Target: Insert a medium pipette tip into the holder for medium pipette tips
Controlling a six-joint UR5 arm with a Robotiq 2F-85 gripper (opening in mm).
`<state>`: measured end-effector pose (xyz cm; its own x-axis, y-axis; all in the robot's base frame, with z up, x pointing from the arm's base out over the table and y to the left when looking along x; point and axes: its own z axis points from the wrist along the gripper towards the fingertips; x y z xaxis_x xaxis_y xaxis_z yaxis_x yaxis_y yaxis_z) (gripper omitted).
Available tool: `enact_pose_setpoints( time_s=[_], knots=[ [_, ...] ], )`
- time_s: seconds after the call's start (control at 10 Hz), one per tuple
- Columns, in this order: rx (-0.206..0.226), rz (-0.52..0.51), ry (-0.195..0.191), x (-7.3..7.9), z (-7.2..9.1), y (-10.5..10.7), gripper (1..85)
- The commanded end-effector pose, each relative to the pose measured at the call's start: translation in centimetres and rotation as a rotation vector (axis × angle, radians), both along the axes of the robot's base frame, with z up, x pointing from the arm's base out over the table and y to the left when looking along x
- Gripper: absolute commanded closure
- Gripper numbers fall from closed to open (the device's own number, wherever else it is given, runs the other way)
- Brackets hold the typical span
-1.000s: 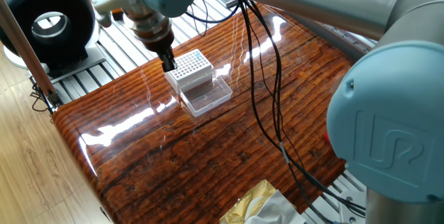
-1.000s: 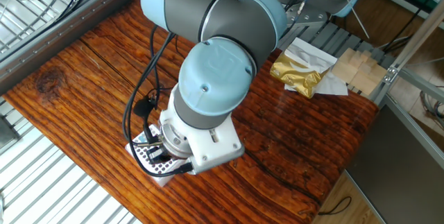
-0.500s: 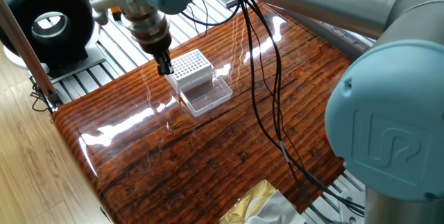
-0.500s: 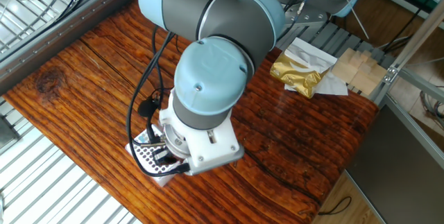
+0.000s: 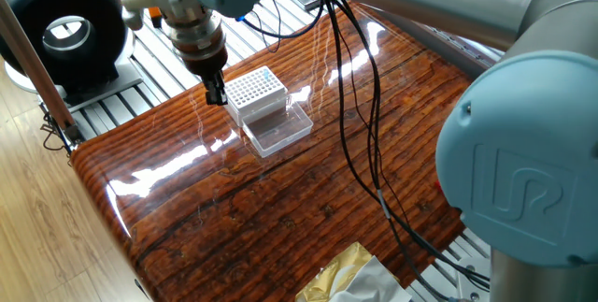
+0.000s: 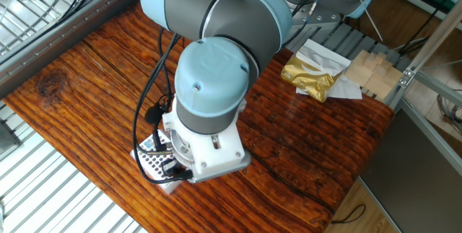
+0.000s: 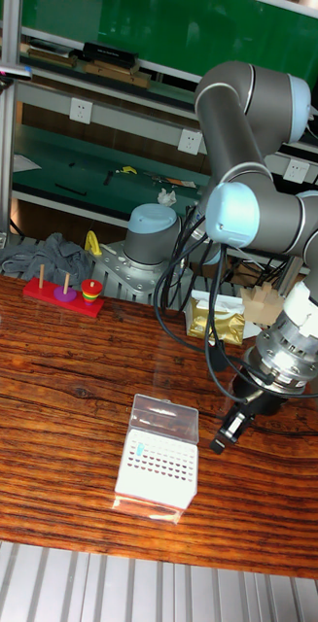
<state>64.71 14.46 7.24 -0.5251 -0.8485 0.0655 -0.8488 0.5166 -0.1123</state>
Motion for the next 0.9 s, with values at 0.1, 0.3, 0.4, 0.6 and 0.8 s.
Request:
enact_pose_setpoints(
  time_s=[0.1,0.3,0.4,0.6,0.8],
  knots=[
    [0.128,0.011,-0.072,2.3,-0.2,2.9,84.7],
    [0.157,-0.011,-0.068,2.2,-0.1,4.0,84.7],
    [0.196,-0.026,-0.062,2.2,-0.1,5.0,84.7],
    [0.228,-0.031,-0.056,2.4,-0.2,5.9,84.7],
    [0.257,-0.073,-0.03,2.1,-0.4,6.7,84.7]
  ],
)
